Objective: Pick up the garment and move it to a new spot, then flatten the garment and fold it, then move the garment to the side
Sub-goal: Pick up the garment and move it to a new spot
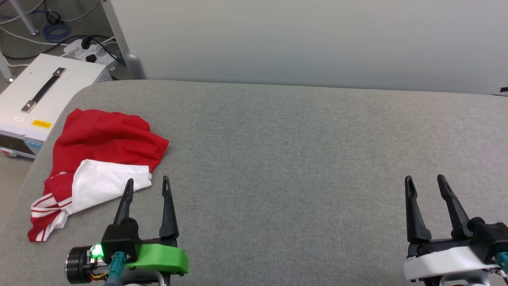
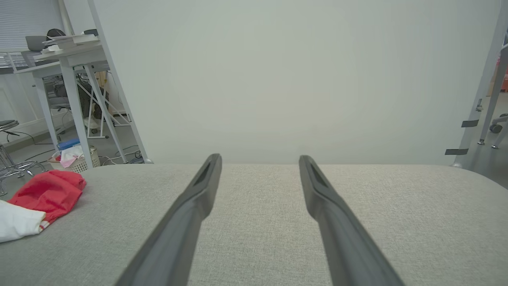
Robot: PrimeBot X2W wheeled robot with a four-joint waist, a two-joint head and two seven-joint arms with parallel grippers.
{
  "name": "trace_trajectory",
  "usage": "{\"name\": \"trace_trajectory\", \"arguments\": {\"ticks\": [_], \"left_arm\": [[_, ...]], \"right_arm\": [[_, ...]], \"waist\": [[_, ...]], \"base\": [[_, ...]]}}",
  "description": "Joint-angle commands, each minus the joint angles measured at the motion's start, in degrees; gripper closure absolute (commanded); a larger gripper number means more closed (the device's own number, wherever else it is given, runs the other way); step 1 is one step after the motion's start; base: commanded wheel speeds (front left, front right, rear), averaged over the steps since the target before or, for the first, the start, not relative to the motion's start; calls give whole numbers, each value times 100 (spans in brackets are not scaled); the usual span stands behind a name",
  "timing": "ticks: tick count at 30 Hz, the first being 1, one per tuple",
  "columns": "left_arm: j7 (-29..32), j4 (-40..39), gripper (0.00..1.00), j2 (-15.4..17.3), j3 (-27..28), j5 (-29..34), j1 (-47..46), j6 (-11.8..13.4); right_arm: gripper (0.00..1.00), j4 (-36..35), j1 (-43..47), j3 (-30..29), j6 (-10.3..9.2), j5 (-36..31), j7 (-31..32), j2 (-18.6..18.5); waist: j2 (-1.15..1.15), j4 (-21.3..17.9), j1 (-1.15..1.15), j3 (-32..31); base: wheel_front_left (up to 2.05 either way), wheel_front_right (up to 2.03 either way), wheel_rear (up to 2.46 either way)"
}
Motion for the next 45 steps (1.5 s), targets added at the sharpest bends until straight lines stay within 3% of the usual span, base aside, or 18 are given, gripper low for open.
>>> {"name": "trace_trajectory", "arguments": {"ticks": [1,13,16,27,38,45], "left_arm": [[-34,16,0,-23,28,-53,-42,12],[-34,46,0,-23,200,-238,-107,19],[-34,74,0,-23,244,-311,-114,33],[-34,109,0,-23,376,-440,-67,88],[-34,130,0,-23,411,-537,-44,96],[-34,184,0,-23,588,-475,-533,-277]], "right_arm": [[0,-14,39,12,-3,2,-41,-7],[0,-44,-31,54,-3,-84,-41,-7],[0,-50,-31,88,-3,-120,-41,-7],[0,-41,-60,154,-3,-191,-41,-7],[0,-36,-91,227,-3,-238,-41,-7],[0,-68,-193,245,-3,-335,-41,-7]], "waist": [[0,167,0,55],[0,1176,0,216],[0,1595,0,232],[0,2335,0,258],[0,2466,0,342],[0,2302,0,550]], "base": [[0,0,0],[0,0,0],[0,0,0],[0,0,0],[0,0,0],[0,0,0]]}}
